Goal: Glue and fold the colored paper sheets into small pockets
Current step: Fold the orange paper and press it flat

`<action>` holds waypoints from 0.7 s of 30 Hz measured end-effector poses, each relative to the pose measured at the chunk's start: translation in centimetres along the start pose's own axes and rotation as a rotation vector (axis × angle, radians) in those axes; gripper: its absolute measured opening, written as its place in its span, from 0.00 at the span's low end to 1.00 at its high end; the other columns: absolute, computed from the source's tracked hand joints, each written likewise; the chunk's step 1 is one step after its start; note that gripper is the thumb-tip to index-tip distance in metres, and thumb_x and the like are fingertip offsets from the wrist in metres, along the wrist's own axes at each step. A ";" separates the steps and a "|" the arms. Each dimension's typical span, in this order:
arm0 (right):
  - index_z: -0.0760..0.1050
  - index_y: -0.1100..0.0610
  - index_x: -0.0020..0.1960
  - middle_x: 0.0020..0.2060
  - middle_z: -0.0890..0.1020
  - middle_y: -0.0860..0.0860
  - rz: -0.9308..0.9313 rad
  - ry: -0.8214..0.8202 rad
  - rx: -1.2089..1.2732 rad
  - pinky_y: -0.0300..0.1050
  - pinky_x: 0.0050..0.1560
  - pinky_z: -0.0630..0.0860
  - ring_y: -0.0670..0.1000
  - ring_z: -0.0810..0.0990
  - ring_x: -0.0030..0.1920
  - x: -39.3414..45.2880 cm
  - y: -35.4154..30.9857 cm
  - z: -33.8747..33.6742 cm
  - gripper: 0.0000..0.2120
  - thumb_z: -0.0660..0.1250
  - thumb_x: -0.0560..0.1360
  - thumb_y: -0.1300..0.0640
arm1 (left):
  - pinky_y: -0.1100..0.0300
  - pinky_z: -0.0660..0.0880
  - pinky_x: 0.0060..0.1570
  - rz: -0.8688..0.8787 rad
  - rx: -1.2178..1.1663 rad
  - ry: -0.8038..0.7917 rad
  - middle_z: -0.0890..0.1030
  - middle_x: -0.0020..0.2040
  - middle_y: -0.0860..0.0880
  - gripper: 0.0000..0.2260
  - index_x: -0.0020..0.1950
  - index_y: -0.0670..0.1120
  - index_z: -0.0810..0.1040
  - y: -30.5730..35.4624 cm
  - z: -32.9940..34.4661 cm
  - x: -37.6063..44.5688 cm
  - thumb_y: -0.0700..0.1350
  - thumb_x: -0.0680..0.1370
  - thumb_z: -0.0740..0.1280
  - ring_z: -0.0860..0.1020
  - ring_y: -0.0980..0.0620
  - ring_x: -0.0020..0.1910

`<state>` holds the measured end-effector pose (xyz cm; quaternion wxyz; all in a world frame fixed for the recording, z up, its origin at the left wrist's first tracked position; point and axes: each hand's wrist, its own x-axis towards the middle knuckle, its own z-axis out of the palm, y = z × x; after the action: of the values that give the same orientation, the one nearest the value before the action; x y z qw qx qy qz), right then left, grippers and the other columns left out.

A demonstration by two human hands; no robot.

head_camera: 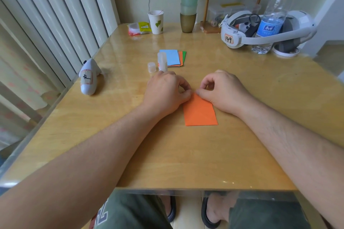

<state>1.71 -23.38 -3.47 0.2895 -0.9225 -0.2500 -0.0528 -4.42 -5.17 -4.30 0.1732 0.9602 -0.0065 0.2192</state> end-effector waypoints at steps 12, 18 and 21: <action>0.82 0.45 0.44 0.42 0.77 0.44 0.044 0.022 0.053 0.32 0.40 0.67 0.41 0.75 0.42 0.1 1.2 -0.8 0.06 0.79 0.73 0.52 | 0.55 0.71 0.41 -0.078 -0.047 -0.024 0.74 0.37 0.55 0.03 0.46 0.57 0.85 -0.6 0.0 0.0 0.54 0.75 0.72 0.75 0.48 0.46; 0.84 0.48 0.49 0.44 0.78 0.47 0.018 0.010 0.030 0.41 0.43 0.67 0.47 0.75 0.45 0.2 1.5 -0.7 0.06 0.72 0.79 0.59 | 0.55 0.71 0.40 -0.048 -0.060 -0.034 0.75 0.39 0.54 0.03 0.50 0.54 0.82 -0.4 0.0 -0.3 0.49 0.78 0.69 0.76 0.49 0.44; 0.83 0.48 0.51 0.47 0.78 0.48 0.015 0.030 0.044 0.41 0.46 0.66 0.47 0.75 0.47 0.2 1.6 -0.6 0.07 0.68 0.82 0.58 | 0.56 0.71 0.44 0.055 -0.148 -0.008 0.77 0.44 0.54 0.06 0.54 0.53 0.83 -0.3 -0.1 -0.5 0.48 0.81 0.67 0.74 0.53 0.45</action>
<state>2.70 -24.83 -3.73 0.3140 -0.9168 -0.2396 -0.0588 -4.89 -4.89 -4.48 0.2374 0.9451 -0.0497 0.2188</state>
